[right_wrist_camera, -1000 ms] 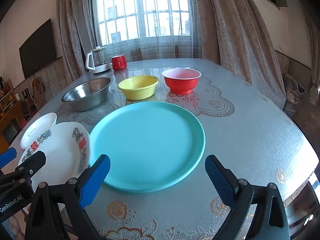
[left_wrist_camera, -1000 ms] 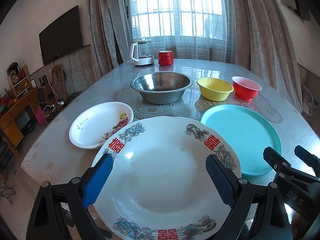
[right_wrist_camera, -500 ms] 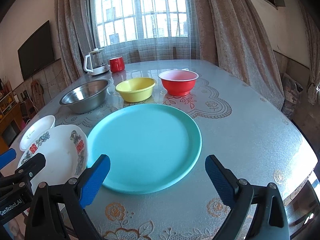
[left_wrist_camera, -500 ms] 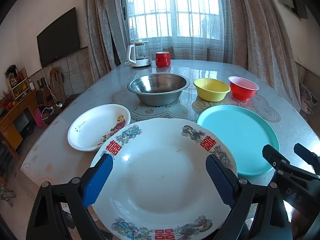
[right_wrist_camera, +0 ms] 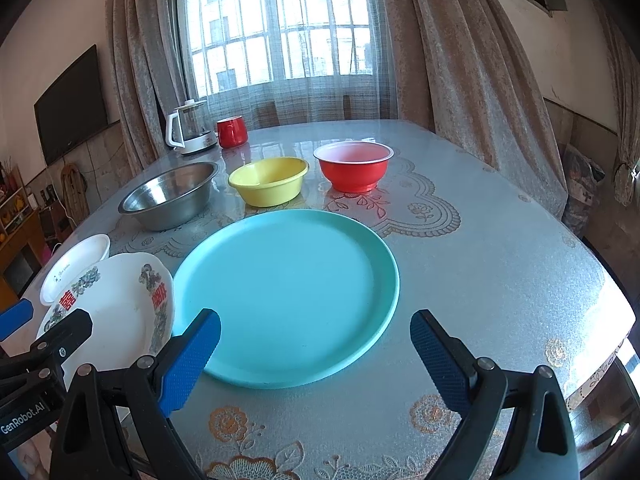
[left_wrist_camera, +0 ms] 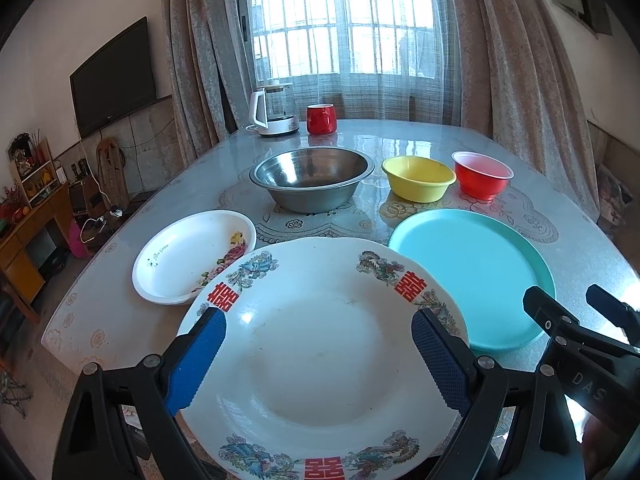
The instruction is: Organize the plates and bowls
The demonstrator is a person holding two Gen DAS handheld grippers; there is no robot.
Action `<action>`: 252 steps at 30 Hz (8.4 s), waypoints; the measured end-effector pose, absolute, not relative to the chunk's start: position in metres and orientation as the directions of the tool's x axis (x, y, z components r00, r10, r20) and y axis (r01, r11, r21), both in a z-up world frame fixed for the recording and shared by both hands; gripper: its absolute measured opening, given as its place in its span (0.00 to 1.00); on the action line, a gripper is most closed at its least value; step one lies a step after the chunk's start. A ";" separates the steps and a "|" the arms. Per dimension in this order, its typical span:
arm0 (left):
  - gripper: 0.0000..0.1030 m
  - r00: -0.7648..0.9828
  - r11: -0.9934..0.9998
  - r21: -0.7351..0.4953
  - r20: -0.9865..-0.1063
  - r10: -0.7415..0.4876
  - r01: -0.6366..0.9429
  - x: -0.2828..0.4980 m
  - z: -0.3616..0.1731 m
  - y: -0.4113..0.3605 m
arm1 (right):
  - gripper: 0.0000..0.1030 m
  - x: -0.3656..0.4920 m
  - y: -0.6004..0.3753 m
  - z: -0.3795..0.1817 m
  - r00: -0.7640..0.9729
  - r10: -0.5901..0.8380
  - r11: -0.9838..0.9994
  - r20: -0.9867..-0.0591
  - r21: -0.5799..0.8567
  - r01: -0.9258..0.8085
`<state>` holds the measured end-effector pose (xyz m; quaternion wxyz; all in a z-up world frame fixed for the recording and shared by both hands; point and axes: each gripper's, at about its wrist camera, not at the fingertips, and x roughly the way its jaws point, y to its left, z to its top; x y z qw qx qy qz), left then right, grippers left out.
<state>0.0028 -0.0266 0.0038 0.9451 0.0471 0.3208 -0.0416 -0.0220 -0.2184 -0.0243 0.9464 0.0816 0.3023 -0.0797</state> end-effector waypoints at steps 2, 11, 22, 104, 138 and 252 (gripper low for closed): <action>0.92 0.791 0.992 0.065 -0.610 -0.048 0.111 0.002 0.004 -0.028 | 0.95 -0.022 -0.219 -0.024 0.805 -0.103 0.974 -0.584 0.106 0.201; 0.92 0.787 0.990 0.069 -0.614 -0.057 0.126 0.004 0.004 -0.031 | 0.95 -0.022 -0.224 -0.025 0.803 -0.103 0.971 -0.587 0.117 0.210; 0.92 0.760 0.982 0.073 -0.644 -0.088 0.175 0.013 0.002 -0.038 | 0.92 -0.020 -0.236 -0.027 0.799 -0.092 0.967 -0.594 0.140 0.215; 0.36 0.324 0.756 -0.018 -0.897 -0.302 0.654 0.188 -0.028 -0.175 | 0.10 0.058 -0.352 -0.052 0.683 -0.063 0.930 -0.727 0.205 0.304; 0.90 0.740 0.978 0.026 -0.658 -0.138 0.205 0.101 0.043 0.001 | 0.65 0.040 -0.284 0.003 0.782 0.232 0.939 -0.578 0.343 -0.025; 0.28 0.422 0.875 -0.115 -0.842 -0.337 0.470 0.130 -0.029 -0.161 | 0.23 0.073 -0.349 -0.046 0.653 0.185 0.890 -0.735 0.407 0.205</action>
